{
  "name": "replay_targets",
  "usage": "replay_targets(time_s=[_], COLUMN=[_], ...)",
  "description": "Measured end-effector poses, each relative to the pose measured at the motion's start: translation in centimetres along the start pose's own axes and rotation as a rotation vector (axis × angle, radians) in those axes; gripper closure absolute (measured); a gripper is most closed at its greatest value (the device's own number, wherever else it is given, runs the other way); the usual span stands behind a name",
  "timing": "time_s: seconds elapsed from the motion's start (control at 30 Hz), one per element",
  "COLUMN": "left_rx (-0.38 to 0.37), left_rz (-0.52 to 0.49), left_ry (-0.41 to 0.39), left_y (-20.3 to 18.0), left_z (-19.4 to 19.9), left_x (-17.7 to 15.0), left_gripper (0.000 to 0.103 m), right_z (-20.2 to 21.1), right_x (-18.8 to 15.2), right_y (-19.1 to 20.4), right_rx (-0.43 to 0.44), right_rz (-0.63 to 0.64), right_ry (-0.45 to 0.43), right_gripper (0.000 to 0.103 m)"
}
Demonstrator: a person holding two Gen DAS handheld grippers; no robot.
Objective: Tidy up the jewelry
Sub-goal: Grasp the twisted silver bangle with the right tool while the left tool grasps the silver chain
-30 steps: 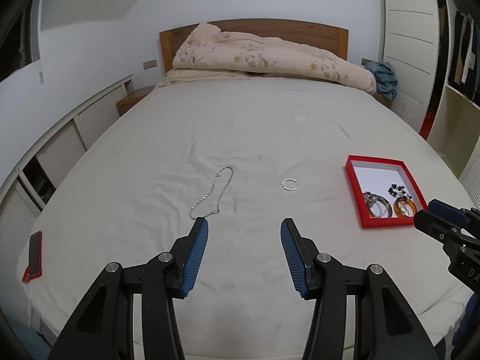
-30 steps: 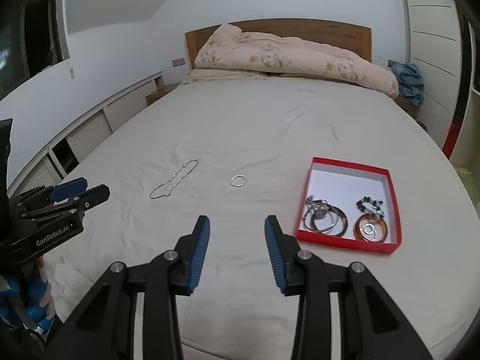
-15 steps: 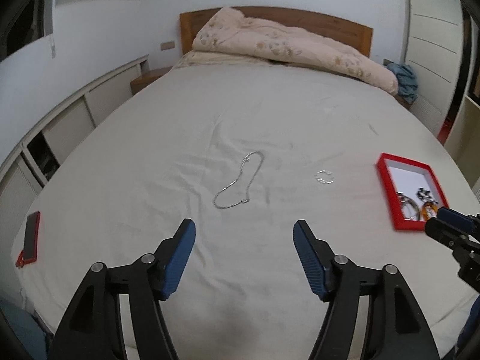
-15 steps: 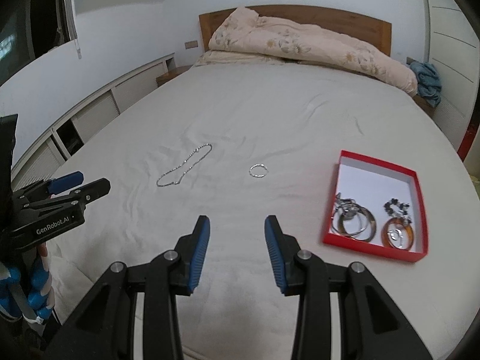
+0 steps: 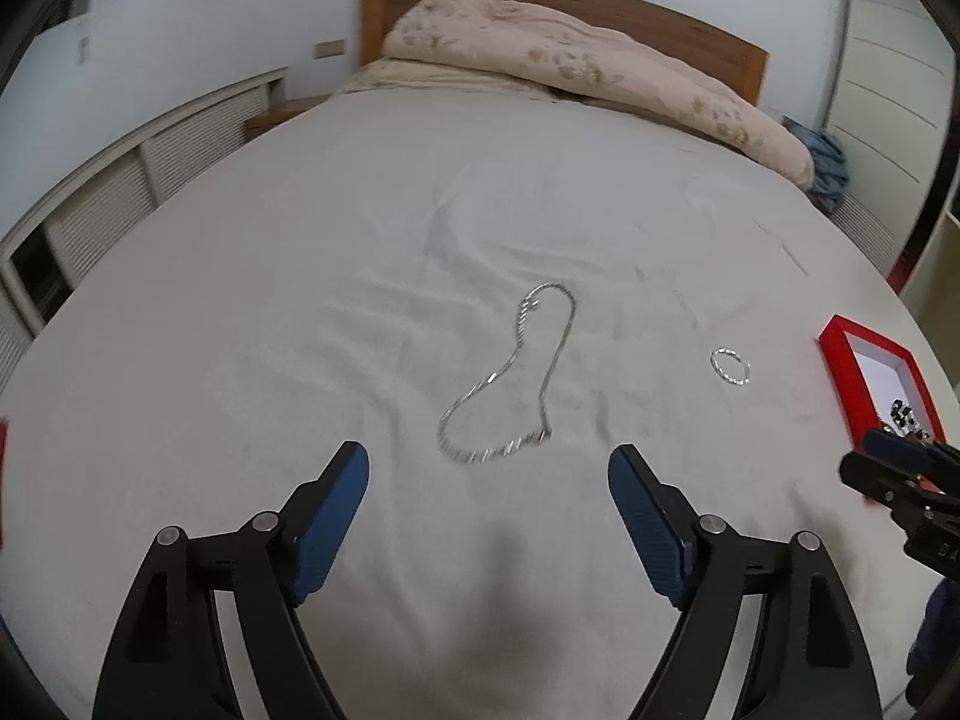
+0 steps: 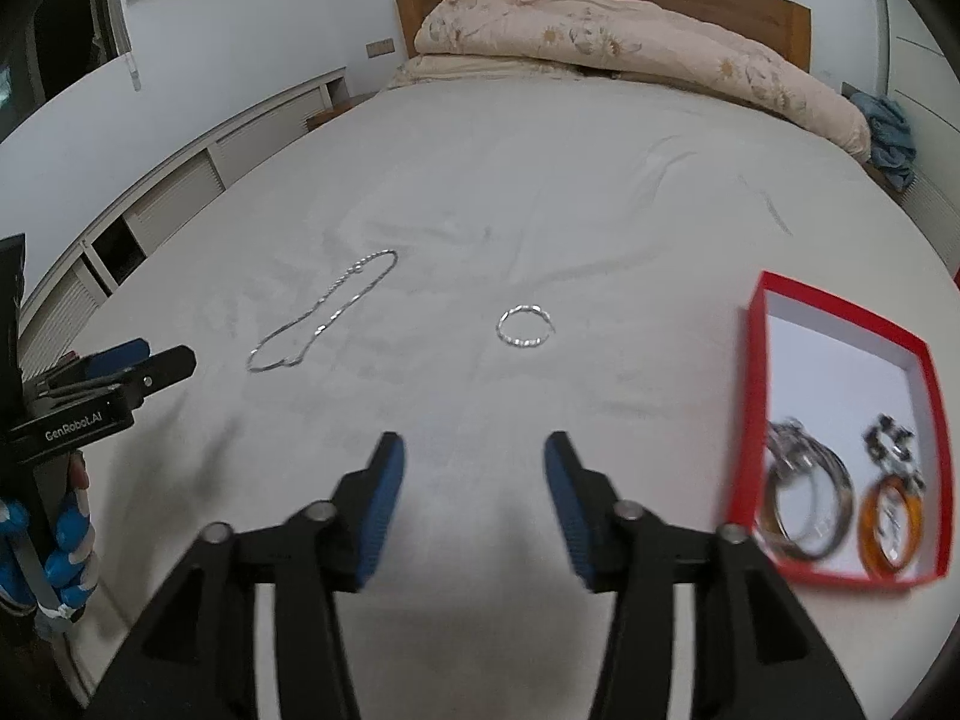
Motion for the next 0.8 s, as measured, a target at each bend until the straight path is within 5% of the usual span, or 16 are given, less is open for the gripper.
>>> replay_targets(time_s=[0.33, 0.57, 0.7, 0.8], left_rx=[0.022, 0.03, 0.004, -0.006], left_rz=[-0.086, -0.079, -0.101, -0.117], left_ry=[0.051, 0.102, 0.096, 0.093], left_y=[-0.1, 0.4, -0.1, -0.5], left_z=[-8.5, -10.8, -10.9, -10.8], left_x=[2.2, 1.2, 1.2, 1.3], left_gripper=[0.021, 0.023, 0.044, 0.058], right_z=[-8.2, -11.8, -12.5, -12.8], right_x=[3.7, 3.8, 4.1, 4.3], right_y=[-0.9, -0.8, -0.6, -0.4], right_rx=[-0.014, -0.016, -0.02, -0.016], right_rz=[-0.02, -0.013, -0.002, 0.009], right_ry=[-0.011, 0.01, -0.002, -0.003], right_gripper=[0.053, 0.053, 0.053, 0.064])
Point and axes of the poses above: each gripper's, at about its wrist camera, not at the fingertips, and z roughly against the way its jaws point, y to its left, x to its top, the point moved 8 cm from there along -z, roughly the way its jaws point, and after that the axes turned 11 degrees about -x, right-handed, at the moved point
